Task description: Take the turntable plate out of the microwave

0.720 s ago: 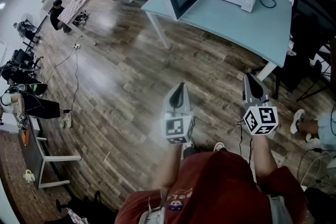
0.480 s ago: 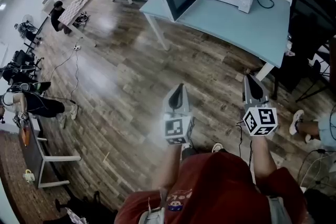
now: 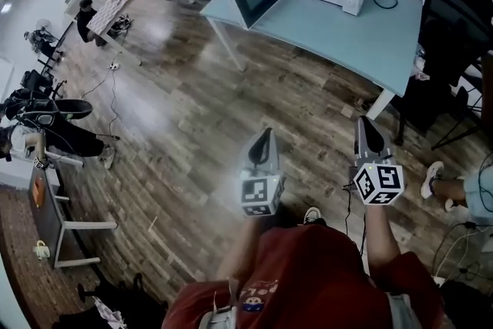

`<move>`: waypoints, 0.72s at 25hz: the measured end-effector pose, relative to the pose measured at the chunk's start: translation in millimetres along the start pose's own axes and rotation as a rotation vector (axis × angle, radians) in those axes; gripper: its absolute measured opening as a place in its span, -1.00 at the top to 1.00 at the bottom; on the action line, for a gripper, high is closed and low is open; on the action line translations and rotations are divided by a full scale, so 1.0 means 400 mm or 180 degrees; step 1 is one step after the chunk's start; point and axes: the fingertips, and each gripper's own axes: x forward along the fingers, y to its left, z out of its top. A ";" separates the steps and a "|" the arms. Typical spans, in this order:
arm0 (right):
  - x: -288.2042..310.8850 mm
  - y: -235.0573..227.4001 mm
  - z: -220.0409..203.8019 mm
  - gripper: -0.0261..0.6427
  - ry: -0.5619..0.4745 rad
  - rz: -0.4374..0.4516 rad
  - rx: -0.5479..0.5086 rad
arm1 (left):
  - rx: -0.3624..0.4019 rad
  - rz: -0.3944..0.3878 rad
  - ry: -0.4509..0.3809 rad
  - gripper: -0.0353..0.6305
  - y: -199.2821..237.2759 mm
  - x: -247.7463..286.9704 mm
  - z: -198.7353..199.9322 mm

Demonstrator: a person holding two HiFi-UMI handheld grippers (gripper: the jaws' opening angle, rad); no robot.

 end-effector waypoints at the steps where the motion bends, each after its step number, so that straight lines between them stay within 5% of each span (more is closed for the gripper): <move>1: -0.005 -0.007 -0.005 0.92 0.0007 -0.0010 0.0018 | 0.0001 -0.0011 0.0010 0.90 -0.007 0.000 -0.003; 18: 0.185 -0.020 -0.044 0.92 0.0043 -0.0226 0.0019 | -0.0066 -0.0115 0.0071 0.90 0.122 0.179 -0.041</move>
